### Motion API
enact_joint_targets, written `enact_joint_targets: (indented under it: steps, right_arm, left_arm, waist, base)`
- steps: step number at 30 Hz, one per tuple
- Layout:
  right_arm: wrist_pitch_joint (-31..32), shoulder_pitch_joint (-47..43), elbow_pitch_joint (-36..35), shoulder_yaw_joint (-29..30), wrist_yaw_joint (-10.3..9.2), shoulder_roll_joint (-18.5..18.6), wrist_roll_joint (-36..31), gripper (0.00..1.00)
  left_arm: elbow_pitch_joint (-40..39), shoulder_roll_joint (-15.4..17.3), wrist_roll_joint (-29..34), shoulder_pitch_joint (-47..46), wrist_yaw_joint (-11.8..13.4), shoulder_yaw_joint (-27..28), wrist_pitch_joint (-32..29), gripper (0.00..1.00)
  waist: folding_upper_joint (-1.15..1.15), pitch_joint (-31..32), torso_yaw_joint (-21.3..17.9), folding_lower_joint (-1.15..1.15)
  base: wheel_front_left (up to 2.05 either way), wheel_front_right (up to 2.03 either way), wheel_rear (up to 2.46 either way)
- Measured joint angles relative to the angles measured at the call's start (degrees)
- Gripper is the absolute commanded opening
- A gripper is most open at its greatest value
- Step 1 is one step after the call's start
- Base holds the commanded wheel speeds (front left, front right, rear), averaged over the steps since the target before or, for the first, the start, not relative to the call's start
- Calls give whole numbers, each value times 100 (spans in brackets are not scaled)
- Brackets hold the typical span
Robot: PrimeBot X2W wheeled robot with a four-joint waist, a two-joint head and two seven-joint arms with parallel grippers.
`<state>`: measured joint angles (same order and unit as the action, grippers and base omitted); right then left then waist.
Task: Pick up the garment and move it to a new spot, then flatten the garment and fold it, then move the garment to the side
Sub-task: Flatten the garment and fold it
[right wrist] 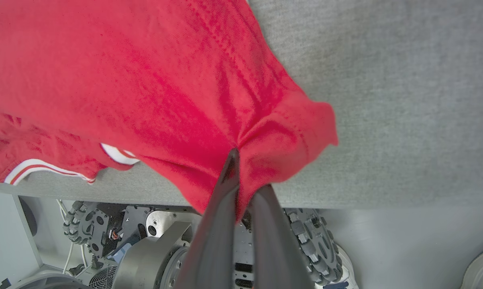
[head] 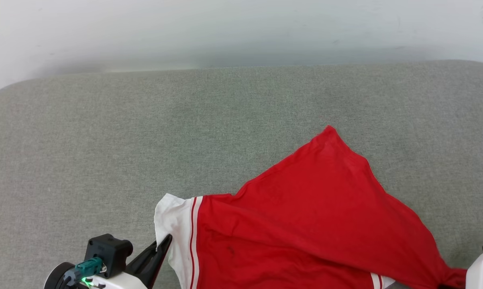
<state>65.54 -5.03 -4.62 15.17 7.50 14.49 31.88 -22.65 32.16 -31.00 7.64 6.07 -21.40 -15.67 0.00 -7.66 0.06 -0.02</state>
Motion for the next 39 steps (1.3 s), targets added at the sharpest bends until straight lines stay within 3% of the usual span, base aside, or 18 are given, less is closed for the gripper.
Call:
enact_joint_targets:
  steps: [2, 3, 4, 8, 14, 21, 28, 39]
  right_arm:
    - [-73, -40, 24, -107, 0, 35, 31, 0]
    - [-162, -39, 18, -143, 0, 71, 33, 35]
    - [-205, -20, 18, -154, 0, 118, 37, 100]
    - [-253, 100, -82, -290, 0, 302, 78, 100]
    - [44, 1081, -728, -601, 0, 680, 360, 100]
    - [667, 2241, -890, -954, 0, 702, 212, 100]
    - [1016, 3262, -266, -1259, 0, 845, -268, 100]
    - [826, 4046, 794, -1635, 0, 1149, -806, 100]
  left_arm:
    - [-8, -11, 1, -7, 4, -16, -1, 0]
    - [-13, -11, 3, -16, 4, -24, -1, 0]
    - [-23, -12, 8, -31, 4, -27, -1, 0]
    - [-94, 42, 141, -66, 24, -44, 0, 0]
    - [-379, 55, 274, -125, 53, -131, -26, 0]
    - [-526, 15, 401, -376, -3, -254, -29, 0]
    - [-501, -64, 521, -801, -249, -526, -27, 0]
    - [-402, -366, 626, -1175, -358, -805, 48, 0]
  waist:
    - [0, 10, 4, 0]
    - [0, 9, 10, 0]
    - [0, 7, 17, 0]
    - [0, -8, 56, 1]
    - [0, -151, 232, 2]
    - [0, -483, 549, 2]
    - [0, -1014, 1003, 3]
    - [0, -1683, 1746, 3]
  base:
    - [0, 0, 0]
    - [0, 0, 0]
    - [0, 0, 0]
    - [0, 0, 0]
    - [0, 0, 0]
    - [0, 0, 0]
    - [0, 0, 0]
    - [0, 0, 0]
